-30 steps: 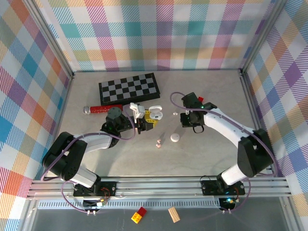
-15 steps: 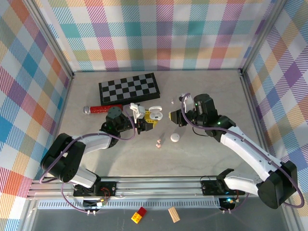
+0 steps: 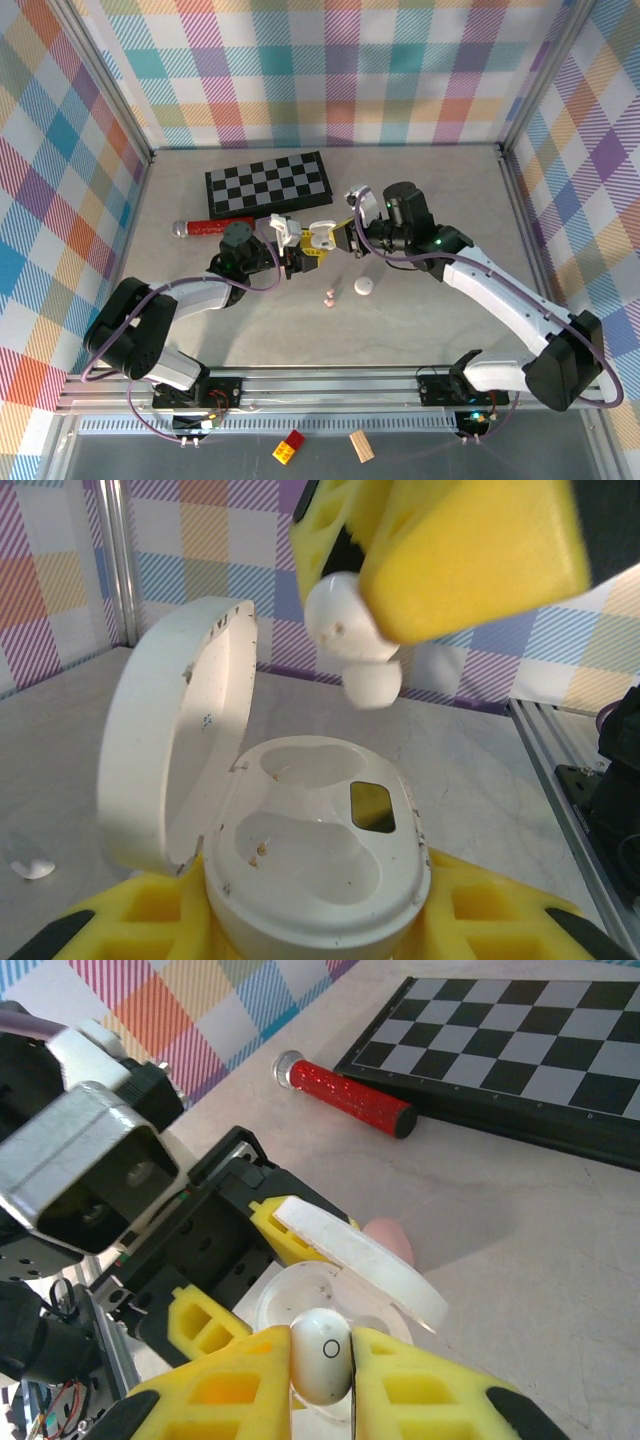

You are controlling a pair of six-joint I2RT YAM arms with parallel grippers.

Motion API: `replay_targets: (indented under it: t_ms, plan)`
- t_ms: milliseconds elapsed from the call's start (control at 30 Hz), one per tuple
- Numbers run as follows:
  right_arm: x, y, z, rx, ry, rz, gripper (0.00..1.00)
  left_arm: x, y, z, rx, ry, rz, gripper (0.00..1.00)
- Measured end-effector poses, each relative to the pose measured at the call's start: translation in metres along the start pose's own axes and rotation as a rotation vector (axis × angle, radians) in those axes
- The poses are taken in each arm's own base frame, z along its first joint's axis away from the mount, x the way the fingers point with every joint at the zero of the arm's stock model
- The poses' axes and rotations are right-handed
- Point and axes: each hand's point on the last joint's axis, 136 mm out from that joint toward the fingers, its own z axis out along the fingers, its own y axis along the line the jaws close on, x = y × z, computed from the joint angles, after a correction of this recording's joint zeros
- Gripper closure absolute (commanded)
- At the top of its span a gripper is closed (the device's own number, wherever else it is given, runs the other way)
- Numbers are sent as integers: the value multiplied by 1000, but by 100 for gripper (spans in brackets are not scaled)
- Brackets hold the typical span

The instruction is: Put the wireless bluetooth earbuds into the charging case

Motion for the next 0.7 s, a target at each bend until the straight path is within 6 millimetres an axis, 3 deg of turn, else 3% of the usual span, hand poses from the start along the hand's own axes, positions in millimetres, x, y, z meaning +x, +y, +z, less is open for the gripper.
replay_targets:
  t_ms: [300,700]
  plan:
    - [8,-10,1,52,49,-51,82,-2,-1,0,1,-5,3,65]
    - [9,-7,3,35,67,-70,82,-2,-2,0,8,-5,-1,65]
